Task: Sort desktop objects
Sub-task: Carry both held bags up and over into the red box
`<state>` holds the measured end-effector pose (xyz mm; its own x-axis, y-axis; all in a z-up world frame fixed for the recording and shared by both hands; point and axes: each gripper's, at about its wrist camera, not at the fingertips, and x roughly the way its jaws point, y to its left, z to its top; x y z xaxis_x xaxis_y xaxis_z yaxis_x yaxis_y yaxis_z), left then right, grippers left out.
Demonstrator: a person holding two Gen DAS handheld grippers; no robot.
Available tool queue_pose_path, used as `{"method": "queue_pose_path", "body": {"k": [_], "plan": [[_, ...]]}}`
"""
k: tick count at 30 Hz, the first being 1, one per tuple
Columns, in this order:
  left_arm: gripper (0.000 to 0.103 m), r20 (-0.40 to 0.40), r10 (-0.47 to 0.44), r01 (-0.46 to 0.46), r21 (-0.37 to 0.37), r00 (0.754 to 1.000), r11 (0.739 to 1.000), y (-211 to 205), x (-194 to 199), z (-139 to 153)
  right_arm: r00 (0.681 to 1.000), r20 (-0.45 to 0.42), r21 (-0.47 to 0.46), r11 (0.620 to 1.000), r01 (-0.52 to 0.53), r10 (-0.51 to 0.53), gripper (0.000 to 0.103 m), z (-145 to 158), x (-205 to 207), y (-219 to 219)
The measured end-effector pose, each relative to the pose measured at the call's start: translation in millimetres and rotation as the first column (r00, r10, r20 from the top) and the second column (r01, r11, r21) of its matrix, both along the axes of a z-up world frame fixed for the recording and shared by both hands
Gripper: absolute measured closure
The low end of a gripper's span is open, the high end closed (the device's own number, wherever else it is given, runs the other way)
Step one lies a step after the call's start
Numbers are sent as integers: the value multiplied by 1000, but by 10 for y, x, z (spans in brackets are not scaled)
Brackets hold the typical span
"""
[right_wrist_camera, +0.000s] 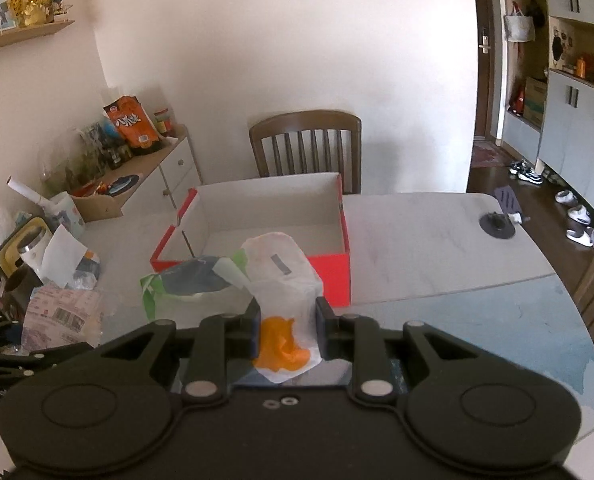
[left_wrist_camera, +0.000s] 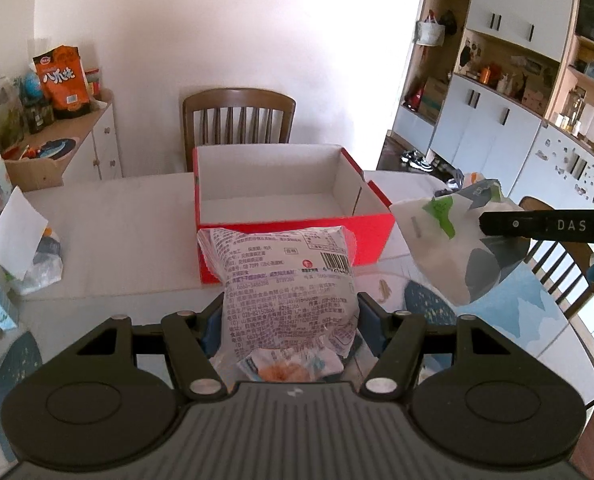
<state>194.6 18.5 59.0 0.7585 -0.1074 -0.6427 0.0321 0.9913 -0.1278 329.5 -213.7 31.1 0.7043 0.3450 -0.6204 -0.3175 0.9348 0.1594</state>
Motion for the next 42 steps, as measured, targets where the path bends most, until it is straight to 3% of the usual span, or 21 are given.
{"method": "queue_pose_path", "body": {"k": [17,42], "plan": [[38,-24,3,-2,9,1000,1000,-5,748,42,999,-45,39,999,-21,22,78,23,765,44],[38,-136,-30,31,6,990,1000,210,1997,-264,998,-60,11,1000,-28,28,78,-224,1774,330]]}}
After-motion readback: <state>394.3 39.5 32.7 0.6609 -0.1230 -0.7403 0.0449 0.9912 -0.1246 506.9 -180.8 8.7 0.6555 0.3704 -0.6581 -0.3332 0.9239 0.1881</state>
